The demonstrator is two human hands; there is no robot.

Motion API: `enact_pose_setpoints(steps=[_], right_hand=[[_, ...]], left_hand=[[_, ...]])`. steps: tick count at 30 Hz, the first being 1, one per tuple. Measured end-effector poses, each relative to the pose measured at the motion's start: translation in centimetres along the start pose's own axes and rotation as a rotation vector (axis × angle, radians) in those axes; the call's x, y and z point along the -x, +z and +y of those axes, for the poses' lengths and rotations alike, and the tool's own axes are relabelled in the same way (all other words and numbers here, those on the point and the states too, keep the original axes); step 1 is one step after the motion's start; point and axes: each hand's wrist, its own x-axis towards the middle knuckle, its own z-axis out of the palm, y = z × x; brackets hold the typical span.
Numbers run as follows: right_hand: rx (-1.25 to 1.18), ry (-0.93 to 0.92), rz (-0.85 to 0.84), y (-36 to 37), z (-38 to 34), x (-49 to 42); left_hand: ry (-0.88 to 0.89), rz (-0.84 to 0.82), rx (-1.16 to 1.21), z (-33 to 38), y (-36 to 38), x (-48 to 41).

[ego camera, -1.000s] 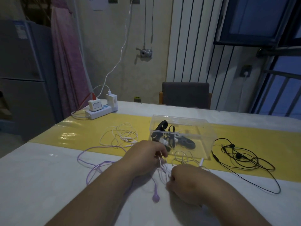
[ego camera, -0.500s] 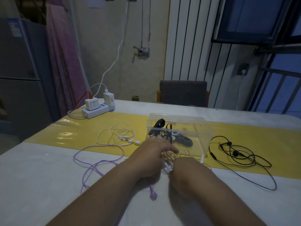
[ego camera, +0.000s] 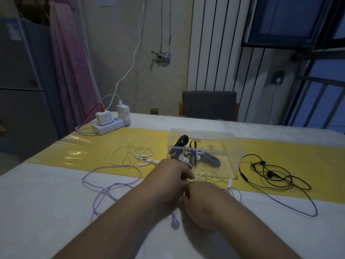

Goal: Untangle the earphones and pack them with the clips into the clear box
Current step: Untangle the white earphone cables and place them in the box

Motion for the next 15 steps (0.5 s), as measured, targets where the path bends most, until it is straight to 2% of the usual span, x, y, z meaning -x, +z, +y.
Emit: enact_pose_setpoints(steps=[15], right_hand=[[0.096, 0.001, 0.076, -2.5, 1.5, 1.1]], left_hand=[[0.193, -0.006, -0.011, -0.2, 0.2, -0.3]])
